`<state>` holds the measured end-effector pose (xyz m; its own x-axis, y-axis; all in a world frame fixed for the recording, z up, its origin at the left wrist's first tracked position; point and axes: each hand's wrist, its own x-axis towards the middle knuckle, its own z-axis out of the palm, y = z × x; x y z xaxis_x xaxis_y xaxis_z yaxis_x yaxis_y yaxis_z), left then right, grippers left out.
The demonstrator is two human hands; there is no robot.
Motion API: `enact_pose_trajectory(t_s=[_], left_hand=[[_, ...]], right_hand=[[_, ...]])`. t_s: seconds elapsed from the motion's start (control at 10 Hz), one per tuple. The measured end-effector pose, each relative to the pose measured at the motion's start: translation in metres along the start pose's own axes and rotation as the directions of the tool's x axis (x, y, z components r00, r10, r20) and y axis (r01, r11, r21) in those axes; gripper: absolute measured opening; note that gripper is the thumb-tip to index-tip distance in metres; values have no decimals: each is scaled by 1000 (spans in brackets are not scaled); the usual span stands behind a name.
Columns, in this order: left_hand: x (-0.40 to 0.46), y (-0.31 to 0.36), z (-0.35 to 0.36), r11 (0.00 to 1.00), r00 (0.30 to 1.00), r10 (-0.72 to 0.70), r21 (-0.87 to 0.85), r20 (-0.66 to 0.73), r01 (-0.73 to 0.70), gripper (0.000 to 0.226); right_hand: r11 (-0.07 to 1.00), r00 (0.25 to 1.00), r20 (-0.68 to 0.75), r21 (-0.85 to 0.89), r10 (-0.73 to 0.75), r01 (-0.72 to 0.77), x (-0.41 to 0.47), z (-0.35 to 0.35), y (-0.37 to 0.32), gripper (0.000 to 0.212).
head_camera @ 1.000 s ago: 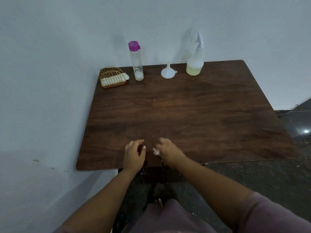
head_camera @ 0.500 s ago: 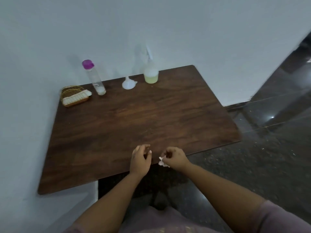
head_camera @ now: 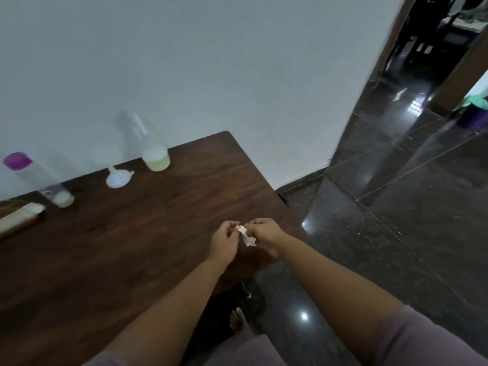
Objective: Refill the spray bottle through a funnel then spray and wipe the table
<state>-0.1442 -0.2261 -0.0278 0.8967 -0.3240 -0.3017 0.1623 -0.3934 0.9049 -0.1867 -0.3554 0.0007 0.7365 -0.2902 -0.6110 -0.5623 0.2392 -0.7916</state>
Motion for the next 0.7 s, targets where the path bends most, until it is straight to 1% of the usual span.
enact_pose_trajectory(t_s=[0.1,0.2,0.3,0.4,0.5,0.6,0.7], left_hand=[[46,26,17,998,998,44,32,38,-46,15],[97,52,34,989,990,100,102,95,-109,15],[147,79,47,969,981,156,177,111,-174,15],[190,94,63,932,971,205,277,125,-232,19],[216,104,84,886,951,267,347,159,-307,21],[236,105,97,866,935,327,354,135,-354,21],[249,93,94,823,919,377,415,114,-389,19]], right_hand=[[999,999,-47,43,-20,23,32,-22,-27,15],[996,993,-117,84,-10,20,70,-51,-56,14],[997,960,-279,78,8,14,114,-88,-83,13],[999,869,-494,36,34,-19,154,-117,-102,14],[999,846,-531,5,44,-49,196,-132,-123,18],[990,902,-422,-57,94,-130,242,-145,-129,44],[951,913,-385,-211,132,-227,267,-160,-122,49]])
